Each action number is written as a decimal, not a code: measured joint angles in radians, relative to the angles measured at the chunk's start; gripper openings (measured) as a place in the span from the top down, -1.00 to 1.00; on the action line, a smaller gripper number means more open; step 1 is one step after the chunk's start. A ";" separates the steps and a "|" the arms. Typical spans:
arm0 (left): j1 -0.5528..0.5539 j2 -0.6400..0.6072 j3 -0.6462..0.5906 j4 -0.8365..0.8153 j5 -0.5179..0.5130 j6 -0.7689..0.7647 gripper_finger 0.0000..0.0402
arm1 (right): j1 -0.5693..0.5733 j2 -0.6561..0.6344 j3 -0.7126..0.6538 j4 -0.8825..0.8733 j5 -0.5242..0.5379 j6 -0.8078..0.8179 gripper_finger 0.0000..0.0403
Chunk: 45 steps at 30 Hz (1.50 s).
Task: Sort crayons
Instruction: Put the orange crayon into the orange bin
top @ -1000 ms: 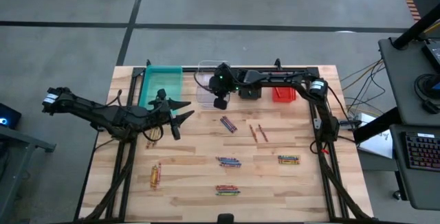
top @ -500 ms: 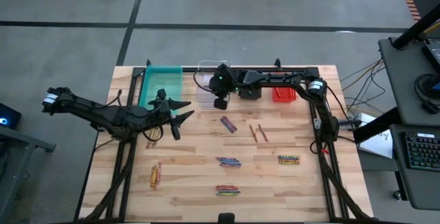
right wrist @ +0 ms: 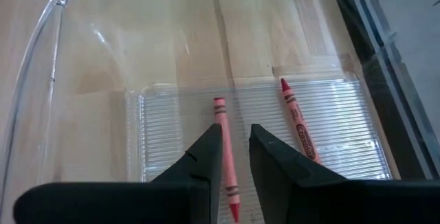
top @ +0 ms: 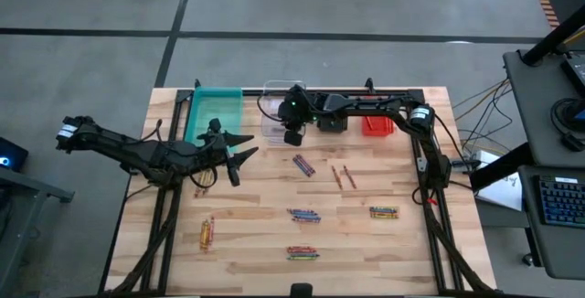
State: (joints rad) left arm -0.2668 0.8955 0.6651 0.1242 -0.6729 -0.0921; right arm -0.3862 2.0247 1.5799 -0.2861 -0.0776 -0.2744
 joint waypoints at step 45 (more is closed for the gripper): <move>0.000 0.151 0.012 0.068 0.004 -0.101 0.26 | 0.317 -0.625 -0.173 -0.655 -0.008 0.555 0.74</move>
State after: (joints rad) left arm -0.2672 1.0467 0.6770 0.1925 -0.6691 -0.1929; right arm -0.0688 1.4001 1.4073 -0.9412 -0.0860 0.2807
